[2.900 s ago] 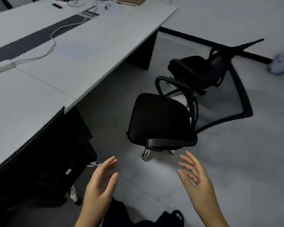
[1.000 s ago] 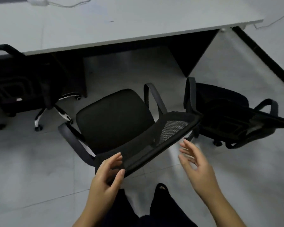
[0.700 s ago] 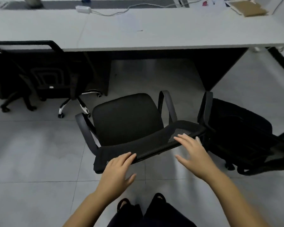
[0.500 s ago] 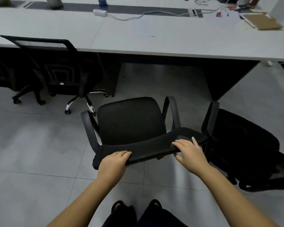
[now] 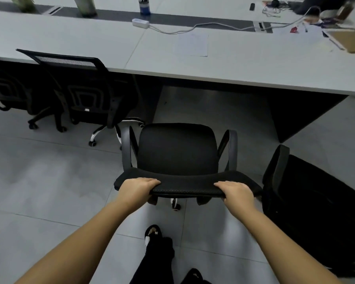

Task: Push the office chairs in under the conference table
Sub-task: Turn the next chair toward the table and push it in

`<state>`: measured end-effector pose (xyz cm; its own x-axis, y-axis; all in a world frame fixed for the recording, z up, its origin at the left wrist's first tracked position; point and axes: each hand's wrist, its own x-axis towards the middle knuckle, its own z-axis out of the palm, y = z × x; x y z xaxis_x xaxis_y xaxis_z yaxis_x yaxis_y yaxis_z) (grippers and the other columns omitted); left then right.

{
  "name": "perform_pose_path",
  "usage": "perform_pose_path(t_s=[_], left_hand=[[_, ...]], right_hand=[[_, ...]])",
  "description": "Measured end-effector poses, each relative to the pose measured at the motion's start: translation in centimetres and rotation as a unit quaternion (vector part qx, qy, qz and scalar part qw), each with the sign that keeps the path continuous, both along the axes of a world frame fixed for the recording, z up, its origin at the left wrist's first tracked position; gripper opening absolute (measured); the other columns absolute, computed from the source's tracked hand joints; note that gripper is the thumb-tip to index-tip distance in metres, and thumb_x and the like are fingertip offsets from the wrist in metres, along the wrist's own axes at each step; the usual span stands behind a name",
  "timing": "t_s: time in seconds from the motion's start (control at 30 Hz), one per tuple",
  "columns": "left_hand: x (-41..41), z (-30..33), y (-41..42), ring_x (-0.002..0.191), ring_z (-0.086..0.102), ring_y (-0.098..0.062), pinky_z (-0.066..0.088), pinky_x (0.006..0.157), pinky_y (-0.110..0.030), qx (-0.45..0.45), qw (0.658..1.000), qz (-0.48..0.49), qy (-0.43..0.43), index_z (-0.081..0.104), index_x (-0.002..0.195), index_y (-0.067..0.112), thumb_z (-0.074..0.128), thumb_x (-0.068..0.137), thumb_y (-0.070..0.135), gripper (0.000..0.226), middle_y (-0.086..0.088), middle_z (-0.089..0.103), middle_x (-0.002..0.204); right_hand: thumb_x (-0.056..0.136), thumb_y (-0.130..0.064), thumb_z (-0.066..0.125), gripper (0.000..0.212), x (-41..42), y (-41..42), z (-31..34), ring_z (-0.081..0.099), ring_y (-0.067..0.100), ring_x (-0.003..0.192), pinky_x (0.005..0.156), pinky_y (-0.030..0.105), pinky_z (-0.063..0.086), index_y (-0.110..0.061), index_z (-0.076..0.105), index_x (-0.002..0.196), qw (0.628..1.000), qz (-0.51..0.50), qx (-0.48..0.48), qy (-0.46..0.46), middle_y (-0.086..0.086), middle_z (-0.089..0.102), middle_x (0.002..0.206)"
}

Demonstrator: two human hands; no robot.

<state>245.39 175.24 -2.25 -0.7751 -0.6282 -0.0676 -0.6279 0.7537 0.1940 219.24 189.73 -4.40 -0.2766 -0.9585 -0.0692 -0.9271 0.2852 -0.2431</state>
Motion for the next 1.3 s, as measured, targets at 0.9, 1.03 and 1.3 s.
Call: perform_pose_path(t_s=[0.9, 1.03, 1.3], left_hand=[[-14.8, -2.1, -35.2, 0.13, 0.04, -0.008, 0.038, 0.099, -0.024, 0.025, 0.997, -0.064, -0.02, 0.047, 0.132, 0.031, 0.047, 0.086, 0.001, 0.055, 0.008, 0.049, 0.139], [-18.3, -2.1, -39.3, 0.126, 0.046, -0.011, 0.042, 0.094, -0.027, 0.027, 0.997, -0.058, -0.039, 0.048, 0.13, 0.032, 0.051, 0.084, 0.008, 0.052, 0.008, 0.054, 0.135], [-22.4, -2.6, -45.7, 0.124, 0.047, -0.011, 0.043, 0.09, -0.025, 0.029, 0.997, -0.029, -0.058, 0.048, 0.13, 0.034, 0.046, 0.086, 0.007, 0.052, 0.009, 0.054, 0.134]], right_hand=[[0.077, 0.003, 0.056, 0.043, -10.8, -29.8, -0.1, 0.062, 0.024, 0.105, 0.089, 0.033, 0.046, -0.017, 0.065, 0.113, 0.994, -0.112, 0.001, 0.005, 0.004, 0.068, 0.115], [0.079, 0.002, 0.053, 0.047, -14.2, -33.8, 0.0, 0.06, 0.022, 0.108, 0.089, 0.032, 0.044, -0.022, 0.061, 0.118, 0.993, -0.114, 0.01, 0.001, -0.001, 0.066, 0.118], [0.061, 0.011, 0.066, 0.046, -19.2, -41.3, -0.6, 0.069, 0.026, 0.087, 0.077, 0.037, 0.052, -0.018, 0.073, 0.096, 0.994, -0.108, 0.003, -0.005, 0.004, 0.075, 0.094]])
